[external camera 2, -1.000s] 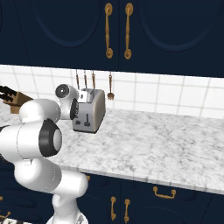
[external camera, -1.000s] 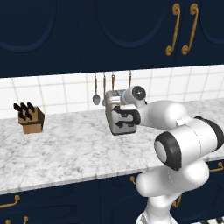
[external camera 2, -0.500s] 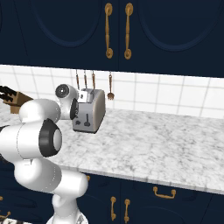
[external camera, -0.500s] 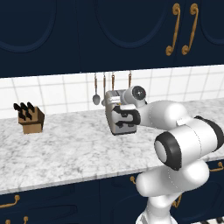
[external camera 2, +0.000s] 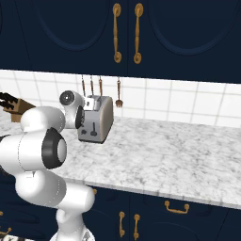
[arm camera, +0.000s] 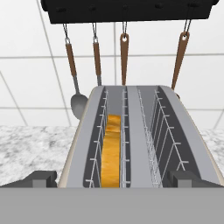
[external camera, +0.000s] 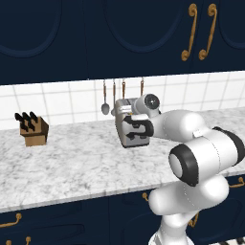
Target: Start the toaster. Once the lever pops up, take the bread to the plate on the dining counter.
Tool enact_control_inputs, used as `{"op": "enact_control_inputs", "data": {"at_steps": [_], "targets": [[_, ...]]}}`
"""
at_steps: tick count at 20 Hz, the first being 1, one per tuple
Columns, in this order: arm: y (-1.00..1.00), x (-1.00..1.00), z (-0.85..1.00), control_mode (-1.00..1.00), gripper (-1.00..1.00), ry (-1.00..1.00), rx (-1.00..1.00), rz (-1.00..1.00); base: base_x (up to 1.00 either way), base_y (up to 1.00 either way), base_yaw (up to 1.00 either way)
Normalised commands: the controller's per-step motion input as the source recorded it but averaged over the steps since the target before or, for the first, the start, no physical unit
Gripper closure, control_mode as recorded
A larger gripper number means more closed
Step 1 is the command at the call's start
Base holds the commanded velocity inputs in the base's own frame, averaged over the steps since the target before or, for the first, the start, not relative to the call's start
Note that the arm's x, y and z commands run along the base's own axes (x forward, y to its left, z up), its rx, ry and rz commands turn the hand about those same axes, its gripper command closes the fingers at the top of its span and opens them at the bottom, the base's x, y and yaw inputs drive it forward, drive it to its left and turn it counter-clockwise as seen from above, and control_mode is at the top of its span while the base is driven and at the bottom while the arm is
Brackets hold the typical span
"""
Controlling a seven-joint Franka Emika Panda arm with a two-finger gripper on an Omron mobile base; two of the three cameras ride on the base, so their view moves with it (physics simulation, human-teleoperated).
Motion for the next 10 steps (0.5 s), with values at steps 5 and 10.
{"op": "enact_control_inputs", "data": {"at_steps": [5,10], "targets": [[0.0,0.0,0.0,-1.0,-1.0,0.0,0.0,0.0,0.0,0.0,0.0],[0.0,0.0,0.0,-1.0,-1.0,0.0,0.0,0.0,0.0,0.0,0.0]]}}
